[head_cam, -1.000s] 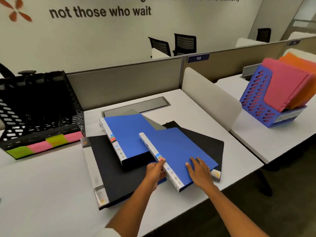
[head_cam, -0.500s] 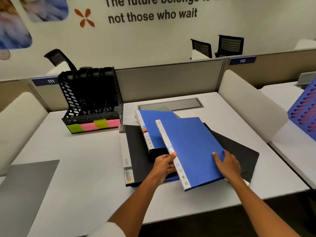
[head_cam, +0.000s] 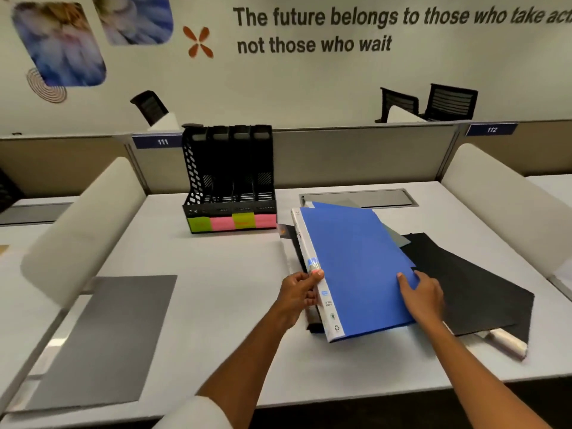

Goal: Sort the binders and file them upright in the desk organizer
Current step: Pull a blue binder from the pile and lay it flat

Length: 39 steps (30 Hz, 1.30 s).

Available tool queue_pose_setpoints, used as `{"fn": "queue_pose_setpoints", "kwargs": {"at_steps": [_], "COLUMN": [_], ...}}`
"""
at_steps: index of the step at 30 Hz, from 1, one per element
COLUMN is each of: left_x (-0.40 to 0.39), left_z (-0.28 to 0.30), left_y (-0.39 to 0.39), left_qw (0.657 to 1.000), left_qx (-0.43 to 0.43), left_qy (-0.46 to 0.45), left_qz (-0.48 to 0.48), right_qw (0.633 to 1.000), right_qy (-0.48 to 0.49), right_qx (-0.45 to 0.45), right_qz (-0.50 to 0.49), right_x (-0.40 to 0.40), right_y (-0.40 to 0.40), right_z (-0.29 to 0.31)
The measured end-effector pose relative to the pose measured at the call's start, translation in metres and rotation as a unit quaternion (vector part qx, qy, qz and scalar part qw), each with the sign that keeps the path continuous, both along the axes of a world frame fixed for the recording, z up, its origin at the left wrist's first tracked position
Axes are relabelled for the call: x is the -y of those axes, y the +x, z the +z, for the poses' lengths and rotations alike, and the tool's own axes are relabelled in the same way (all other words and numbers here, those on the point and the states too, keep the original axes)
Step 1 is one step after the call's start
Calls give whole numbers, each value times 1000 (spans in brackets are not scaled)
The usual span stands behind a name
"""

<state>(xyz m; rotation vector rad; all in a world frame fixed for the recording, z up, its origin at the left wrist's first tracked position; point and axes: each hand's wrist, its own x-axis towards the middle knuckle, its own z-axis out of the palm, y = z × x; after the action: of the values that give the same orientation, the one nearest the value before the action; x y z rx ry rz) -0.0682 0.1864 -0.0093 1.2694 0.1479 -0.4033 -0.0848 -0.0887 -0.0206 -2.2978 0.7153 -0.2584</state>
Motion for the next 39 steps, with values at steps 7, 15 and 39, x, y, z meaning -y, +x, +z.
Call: {"fn": "queue_pose_setpoints", "kwargs": {"at_steps": [7, 15, 39], "left_x": [-123, -239, -321], "left_z": [-6, -18, -68], "left_y": [-4, -25, -60], "left_qw": [999, 997, 967], "left_qx": [18, 6, -69], "left_qy": [30, 47, 213], "left_qz": [24, 53, 121], "right_qw": [999, 996, 986], "right_qy": [19, 66, -14], "right_qx": [39, 45, -104], "right_qz": [11, 35, 129], "right_x": [-122, -235, -334], "right_y": [-9, -24, -69], "right_z": [-7, -16, -80]}}
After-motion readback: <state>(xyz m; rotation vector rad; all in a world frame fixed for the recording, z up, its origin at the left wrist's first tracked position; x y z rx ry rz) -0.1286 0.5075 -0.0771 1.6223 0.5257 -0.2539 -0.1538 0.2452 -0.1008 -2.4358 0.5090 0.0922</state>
